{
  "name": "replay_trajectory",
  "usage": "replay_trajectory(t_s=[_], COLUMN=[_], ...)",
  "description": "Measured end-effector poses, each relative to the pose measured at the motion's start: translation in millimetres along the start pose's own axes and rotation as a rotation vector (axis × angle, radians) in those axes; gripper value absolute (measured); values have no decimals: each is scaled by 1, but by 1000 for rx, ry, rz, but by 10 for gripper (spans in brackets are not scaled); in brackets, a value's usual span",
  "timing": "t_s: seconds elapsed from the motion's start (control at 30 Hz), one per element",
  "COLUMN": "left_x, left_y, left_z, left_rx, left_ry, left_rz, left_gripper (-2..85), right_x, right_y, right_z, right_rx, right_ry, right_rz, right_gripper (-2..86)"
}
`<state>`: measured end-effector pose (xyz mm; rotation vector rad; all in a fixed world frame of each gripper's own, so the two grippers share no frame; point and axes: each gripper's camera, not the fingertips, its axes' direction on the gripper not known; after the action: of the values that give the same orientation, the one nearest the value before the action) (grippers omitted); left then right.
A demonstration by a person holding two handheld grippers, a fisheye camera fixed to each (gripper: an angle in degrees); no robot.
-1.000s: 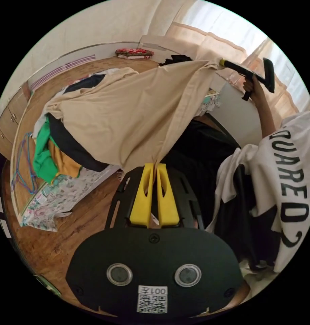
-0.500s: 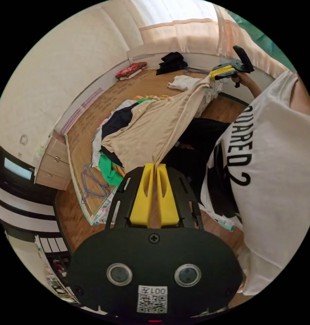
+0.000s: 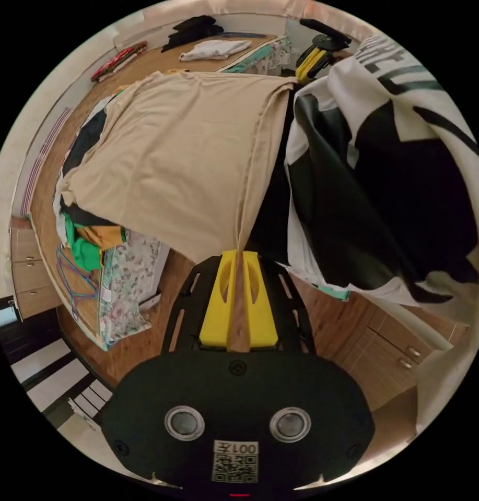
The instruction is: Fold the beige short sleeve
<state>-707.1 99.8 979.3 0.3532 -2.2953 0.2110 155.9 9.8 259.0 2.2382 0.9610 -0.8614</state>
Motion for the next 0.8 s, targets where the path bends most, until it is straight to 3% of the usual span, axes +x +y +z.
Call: replay_trajectory(t_s=[0.17, 0.3, 0.4, 0.53, 0.8], left_x=[-27, -73, -99, -122, -171], left_y=[3, -42, -106, -208, -385], left_z=[-17, -36, -49, -62, -64], left_rx=[-141, 6, 138, 292, 347], left_ry=[-64, -186, -255, -319, -263], left_rz=[-140, -309, -330, -264, -104], left_gripper=[-10, -10, -10, -10, -10], right_x=[32, 72, 107, 167, 263], right_y=[-14, -65, -117, -184, -247], right_z=[-25, -43, -41, -24, 16], right_rx=[-50, 137, 255, 363, 347], right_ry=[148, 475, 568, 488, 253], right_rz=[73, 203, 280, 353, 448], right_gripper=[30, 51, 64, 84, 72])
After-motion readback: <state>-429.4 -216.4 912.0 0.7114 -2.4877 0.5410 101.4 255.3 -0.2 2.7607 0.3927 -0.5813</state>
